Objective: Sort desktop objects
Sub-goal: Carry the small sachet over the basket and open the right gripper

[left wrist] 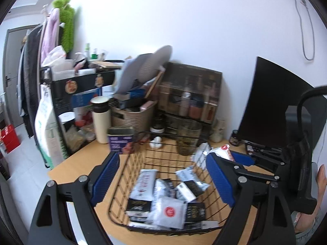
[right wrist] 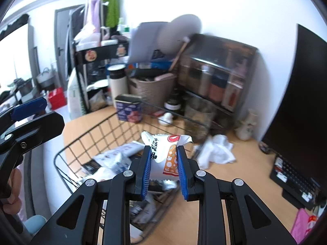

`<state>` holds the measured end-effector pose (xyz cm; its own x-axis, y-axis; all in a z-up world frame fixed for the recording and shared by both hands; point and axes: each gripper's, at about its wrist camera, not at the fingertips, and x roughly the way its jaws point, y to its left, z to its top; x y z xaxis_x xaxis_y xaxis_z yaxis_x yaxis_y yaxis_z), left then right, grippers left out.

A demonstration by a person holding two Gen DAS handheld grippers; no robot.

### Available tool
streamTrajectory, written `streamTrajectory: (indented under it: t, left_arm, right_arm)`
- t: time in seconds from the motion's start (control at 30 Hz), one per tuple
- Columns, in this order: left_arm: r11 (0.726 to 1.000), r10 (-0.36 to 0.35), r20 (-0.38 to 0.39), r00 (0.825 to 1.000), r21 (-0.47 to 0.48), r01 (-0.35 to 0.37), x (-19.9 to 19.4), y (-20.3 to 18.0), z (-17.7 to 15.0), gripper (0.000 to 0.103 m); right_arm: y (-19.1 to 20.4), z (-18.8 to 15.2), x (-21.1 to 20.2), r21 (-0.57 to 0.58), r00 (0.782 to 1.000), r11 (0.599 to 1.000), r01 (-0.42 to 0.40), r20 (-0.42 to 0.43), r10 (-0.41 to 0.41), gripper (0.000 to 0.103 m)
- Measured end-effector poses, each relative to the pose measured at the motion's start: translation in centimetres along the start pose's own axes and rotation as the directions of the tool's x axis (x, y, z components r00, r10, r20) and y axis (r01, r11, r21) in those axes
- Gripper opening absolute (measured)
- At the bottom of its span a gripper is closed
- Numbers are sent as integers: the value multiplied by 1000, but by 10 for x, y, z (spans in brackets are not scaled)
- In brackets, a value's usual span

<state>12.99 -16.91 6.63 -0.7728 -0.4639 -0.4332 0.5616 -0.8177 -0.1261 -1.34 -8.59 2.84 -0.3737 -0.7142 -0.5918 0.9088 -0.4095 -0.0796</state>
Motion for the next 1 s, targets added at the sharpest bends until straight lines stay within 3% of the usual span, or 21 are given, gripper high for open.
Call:
streamTrajectory:
  t: [0.37, 0.53, 0.77, 1.0]
  left_arm:
    - [999, 36, -2, 999, -14, -36, -10, 11, -6, 87]
    - [999, 35, -1, 999, -13, -35, -9, 11, -5, 87]
    - [1000, 29, -1, 1000, -10, -29, -6, 9, -4, 87]
    - [1000, 19, -4, 1000, -2, -19, -4, 6, -4, 87]
  right_arm:
    - [20, 1, 10, -35, 999, 998, -45, -12, 44, 25]
    - [18, 1, 8, -40, 997, 997, -71, 5, 72, 47]
    - [12, 0, 8, -10, 997, 997, -78, 3, 78, 48]
    - [10, 0, 4, -2, 997, 997, -73, 10, 73, 59]
